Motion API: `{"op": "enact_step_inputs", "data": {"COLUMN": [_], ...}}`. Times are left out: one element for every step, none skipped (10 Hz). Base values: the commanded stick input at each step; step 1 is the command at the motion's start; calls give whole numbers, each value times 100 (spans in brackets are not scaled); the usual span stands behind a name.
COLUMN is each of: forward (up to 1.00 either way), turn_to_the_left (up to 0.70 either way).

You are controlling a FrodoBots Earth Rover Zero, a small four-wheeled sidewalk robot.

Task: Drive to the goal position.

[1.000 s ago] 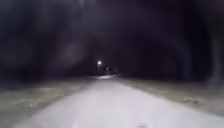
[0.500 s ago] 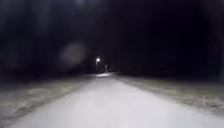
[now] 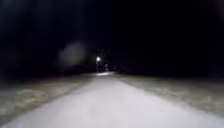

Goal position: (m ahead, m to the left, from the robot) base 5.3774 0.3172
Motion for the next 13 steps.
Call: {"op": "enact_step_inputs", "data": {"forward": [3, 0, 0, 0, 5, 41, 77, 100, 100, 100, 100, 100, 100], "turn_to_the_left": [0, 0, 0, 13, 44, 38, 31, 27, 27, 27, 27, 27, 5]}}
